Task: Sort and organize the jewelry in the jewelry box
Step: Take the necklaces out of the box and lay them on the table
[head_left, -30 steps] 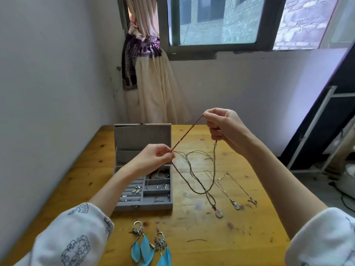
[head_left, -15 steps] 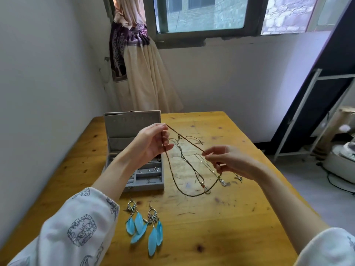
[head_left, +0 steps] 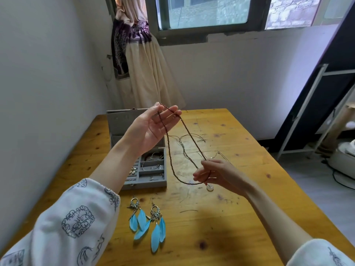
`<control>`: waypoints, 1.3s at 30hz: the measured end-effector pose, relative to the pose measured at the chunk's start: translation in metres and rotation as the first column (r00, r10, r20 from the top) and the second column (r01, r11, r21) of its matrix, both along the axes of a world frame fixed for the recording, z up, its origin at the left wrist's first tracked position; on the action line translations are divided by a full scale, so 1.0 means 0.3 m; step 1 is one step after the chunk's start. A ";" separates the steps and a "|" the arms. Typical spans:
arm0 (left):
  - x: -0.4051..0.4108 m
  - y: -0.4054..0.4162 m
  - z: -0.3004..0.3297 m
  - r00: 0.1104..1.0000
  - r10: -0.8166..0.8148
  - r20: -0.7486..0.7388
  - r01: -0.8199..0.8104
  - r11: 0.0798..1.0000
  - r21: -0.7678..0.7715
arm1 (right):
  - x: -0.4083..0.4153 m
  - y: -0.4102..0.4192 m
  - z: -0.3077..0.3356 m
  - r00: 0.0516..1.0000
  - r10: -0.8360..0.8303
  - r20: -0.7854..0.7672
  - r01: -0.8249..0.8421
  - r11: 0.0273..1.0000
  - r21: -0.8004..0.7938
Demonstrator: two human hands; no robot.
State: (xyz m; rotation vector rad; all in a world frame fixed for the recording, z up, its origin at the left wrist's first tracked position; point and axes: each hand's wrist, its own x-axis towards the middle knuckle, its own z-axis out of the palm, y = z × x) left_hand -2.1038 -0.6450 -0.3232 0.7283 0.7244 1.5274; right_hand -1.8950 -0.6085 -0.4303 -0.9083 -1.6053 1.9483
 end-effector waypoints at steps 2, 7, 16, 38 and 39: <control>-0.012 0.004 0.005 0.998 0.036 0.047 -0.036 0.999 0.010 | -0.002 -0.014 -0.015 1.000 0.013 0.001 -0.013 0.999 -0.053; -0.044 0.048 -0.053 0.978 0.200 0.061 -0.193 0.975 -0.108 | 0.016 -0.036 -0.050 0.999 -0.049 -0.003 0.048 0.992 -0.116; 0.015 0.190 -0.232 0.964 0.212 0.158 -0.150 0.930 -0.335 | 0.163 0.064 -0.091 0.871 -0.479 0.109 0.487 0.870 -0.075; 0.494 0.723 -0.519 0.809 -0.301 -0.504 0.008 0.864 -0.504 | 0.451 0.250 -0.244 0.334 -0.705 0.625 0.400 0.707 0.583; 0.492 0.728 -0.519 0.771 -0.304 -0.560 -0.012 0.872 -0.490 | 0.450 0.248 -0.243 0.322 -0.705 0.632 0.379 0.708 0.596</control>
